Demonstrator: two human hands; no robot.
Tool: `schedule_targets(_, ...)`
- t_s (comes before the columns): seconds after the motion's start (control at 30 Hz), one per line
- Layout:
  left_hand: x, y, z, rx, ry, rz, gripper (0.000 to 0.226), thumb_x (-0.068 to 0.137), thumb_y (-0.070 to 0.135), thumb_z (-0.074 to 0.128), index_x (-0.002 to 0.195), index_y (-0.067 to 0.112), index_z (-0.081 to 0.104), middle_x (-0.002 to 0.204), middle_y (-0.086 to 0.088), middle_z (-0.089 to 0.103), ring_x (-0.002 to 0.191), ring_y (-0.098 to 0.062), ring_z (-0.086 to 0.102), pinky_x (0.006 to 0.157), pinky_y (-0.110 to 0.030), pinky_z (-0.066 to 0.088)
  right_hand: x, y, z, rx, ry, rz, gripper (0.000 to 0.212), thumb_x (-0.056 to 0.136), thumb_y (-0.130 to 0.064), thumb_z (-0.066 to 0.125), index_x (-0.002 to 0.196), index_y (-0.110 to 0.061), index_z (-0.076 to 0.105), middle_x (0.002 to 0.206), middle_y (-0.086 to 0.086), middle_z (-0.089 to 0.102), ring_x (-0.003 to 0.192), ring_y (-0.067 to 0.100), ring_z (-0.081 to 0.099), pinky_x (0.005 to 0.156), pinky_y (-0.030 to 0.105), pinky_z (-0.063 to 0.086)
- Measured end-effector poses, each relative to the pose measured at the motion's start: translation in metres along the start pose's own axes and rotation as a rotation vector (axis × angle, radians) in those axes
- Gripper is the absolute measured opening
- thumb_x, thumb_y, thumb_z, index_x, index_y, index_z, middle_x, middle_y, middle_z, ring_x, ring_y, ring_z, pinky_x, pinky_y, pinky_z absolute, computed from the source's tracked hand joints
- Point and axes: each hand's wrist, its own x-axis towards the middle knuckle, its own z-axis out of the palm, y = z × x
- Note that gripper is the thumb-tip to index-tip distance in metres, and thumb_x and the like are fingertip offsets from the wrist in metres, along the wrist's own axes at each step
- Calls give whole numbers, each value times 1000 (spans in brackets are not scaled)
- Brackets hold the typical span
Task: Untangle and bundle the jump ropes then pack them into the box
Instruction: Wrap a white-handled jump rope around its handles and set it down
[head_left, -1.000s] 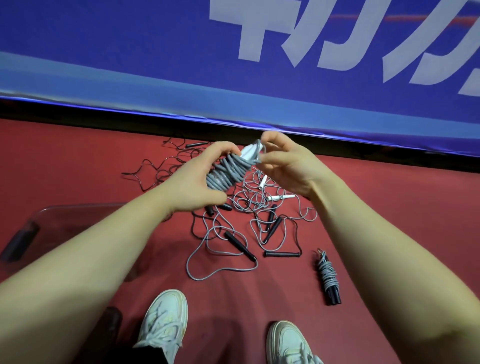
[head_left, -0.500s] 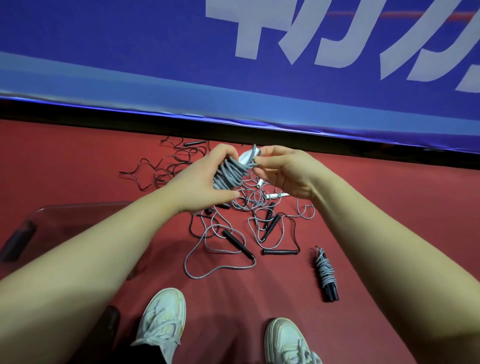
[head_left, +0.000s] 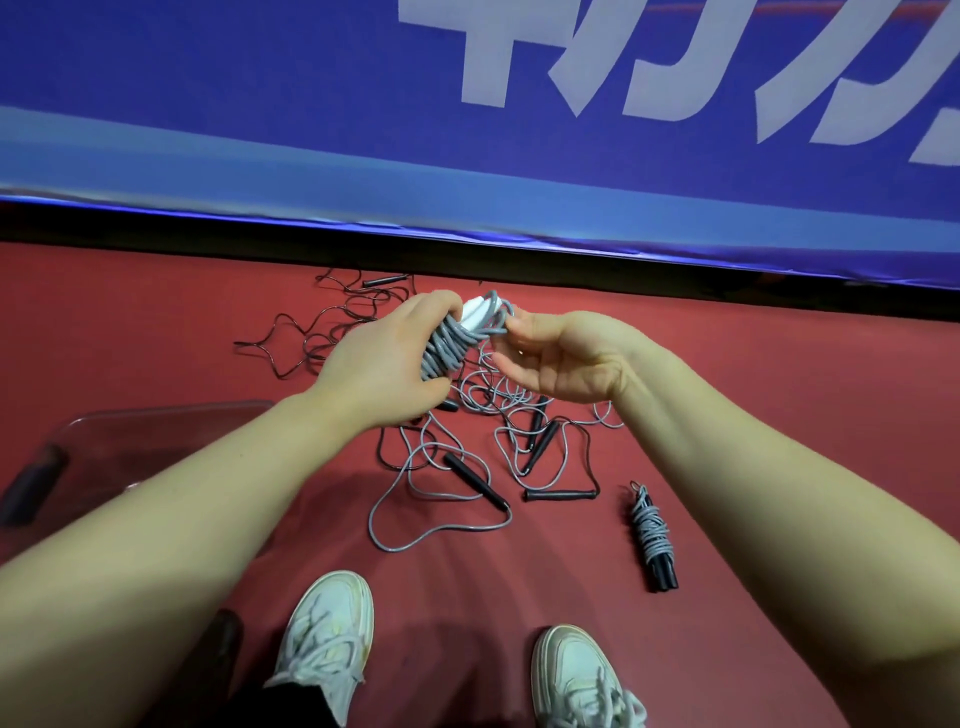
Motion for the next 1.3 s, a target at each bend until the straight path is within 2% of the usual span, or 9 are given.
schedule_targets(0.13,1,-2,-1,-222,-53,-71,52,73,16,69,110,34,37,90,4,52,78,-28,55,70,-43,49,2,9,12,48,-10,-247,24,89,3,51,89,-21,55,65,-6,67,59,7,55,59,18,35)
schedule_targets(0.33,3,-3,-8,-329,48,-89,52,67,15,71,100,39,38,83,9,54,69,-17,53,68,-40,47,-3,-2,21,-98,-36,-436,23,88,10,50,88,-12,57,72,-1,65,56,7,62,59,16,53)
schedule_targets(0.5,1,2,-7,-391,100,-93,53,68,15,73,100,39,38,88,6,59,67,-11,55,67,-38,48,-7,1,21,-367,-23,-571,15,91,1,53,94,-13,57,87,2,53,64,6,52,69,20,53)
schedule_targets(0.63,2,11,-6,-457,137,-55,54,65,21,71,104,40,39,94,7,60,74,-16,59,71,-40,50,1,29,27,-8,-50,-666,18,96,-7,46,97,-22,55,87,-5,60,70,2,58,64,17,48)
schedule_targets(0.7,3,11,-2,-459,153,-72,57,68,16,73,112,36,42,99,8,61,81,-16,61,76,-42,51,6,32,29,-14,3,-659,18,96,-9,48,95,-25,56,86,-7,60,71,0,58,63,17,46)
schedule_targets(0.87,9,3,0,-206,116,-186,77,74,22,70,142,26,34,137,3,46,116,-22,52,91,-39,46,7,2,21,-889,364,-887,22,91,-25,56,71,-33,58,81,-11,56,77,-3,49,68,14,37)
schedule_targets(1.0,7,6,7,-69,15,-161,73,76,22,67,141,25,33,138,0,41,108,-29,55,81,-40,49,8,-6,12,-1282,433,-834,19,85,-34,64,71,-21,61,82,-3,57,82,10,49,72,23,36)
schedule_targets(1.13,6,8,9,-69,-47,-148,62,76,19,65,130,25,36,111,-2,51,87,-28,54,64,-32,39,-1,-2,17,-998,366,-753,18,92,-21,56,80,-8,61,71,-4,55,53,-1,44,58,20,33)
schedule_targets(1.3,4,8,11,-62,-105,-162,70,77,18,65,137,24,30,108,-1,47,85,-25,50,66,-31,38,1,2,17,-752,266,-763,16,96,-18,51,82,-14,57,84,3,55,67,6,46,64,18,37)
